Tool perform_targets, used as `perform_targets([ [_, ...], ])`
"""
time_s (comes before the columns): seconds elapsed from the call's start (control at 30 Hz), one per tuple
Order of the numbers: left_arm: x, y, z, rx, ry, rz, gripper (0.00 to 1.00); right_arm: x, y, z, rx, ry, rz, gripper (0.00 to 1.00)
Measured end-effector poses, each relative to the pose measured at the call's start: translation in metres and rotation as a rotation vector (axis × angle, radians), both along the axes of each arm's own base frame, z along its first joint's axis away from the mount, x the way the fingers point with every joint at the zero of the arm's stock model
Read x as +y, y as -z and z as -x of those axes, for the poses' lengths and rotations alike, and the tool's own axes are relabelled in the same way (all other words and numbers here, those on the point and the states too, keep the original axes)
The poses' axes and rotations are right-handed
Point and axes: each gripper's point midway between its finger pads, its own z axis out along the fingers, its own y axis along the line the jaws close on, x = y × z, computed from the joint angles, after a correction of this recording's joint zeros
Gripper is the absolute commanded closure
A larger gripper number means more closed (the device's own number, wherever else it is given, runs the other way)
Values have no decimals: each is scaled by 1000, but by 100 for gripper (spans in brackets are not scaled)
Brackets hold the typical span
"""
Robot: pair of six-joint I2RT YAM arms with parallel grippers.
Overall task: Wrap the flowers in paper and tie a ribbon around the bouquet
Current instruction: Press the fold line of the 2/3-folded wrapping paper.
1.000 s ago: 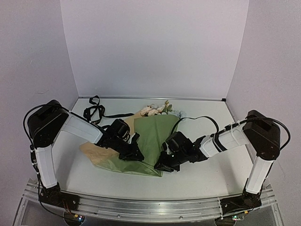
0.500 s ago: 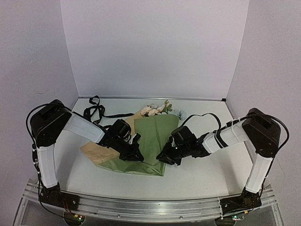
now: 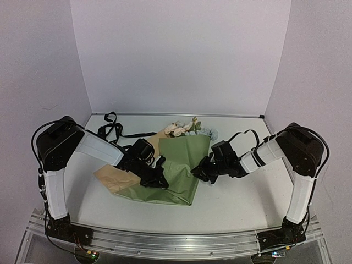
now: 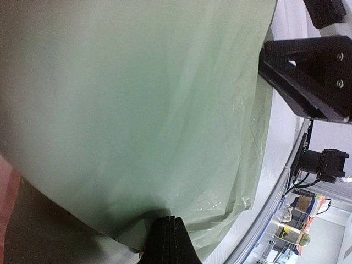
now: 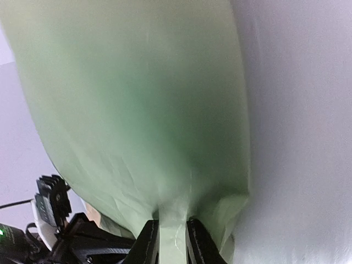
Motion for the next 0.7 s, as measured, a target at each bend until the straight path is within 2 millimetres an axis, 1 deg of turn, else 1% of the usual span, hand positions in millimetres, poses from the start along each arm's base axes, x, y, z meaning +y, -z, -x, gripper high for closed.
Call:
perform_targets([
  [0.1, 0, 0, 0, 1, 3, -4, 100, -3, -1, -11, -2, 14, -18, 78],
  [0.17, 0, 0, 0, 4, 6, -7, 100, -4, -2, -15, -4, 18, -22, 76],
  [0.27, -1, 0, 0, 5, 12, -9, 100, -4, -3, -14, 0, 11, -31, 75],
  [0.37, -1, 0, 0, 9, 15, -12, 100, 0, -3, -9, 1, -4, -36, 74],
  [0.43, -1, 0, 0, 11, 16, -14, 100, 4, -3, 2, 7, -23, -40, 74],
  [0.63, -1, 0, 0, 14, 16, -16, 100, 18, -2, 55, 52, -103, -48, 74],
  [0.7, -1, 0, 0, 14, 16, -16, 100, 23, -2, 69, 61, -125, -53, 74],
])
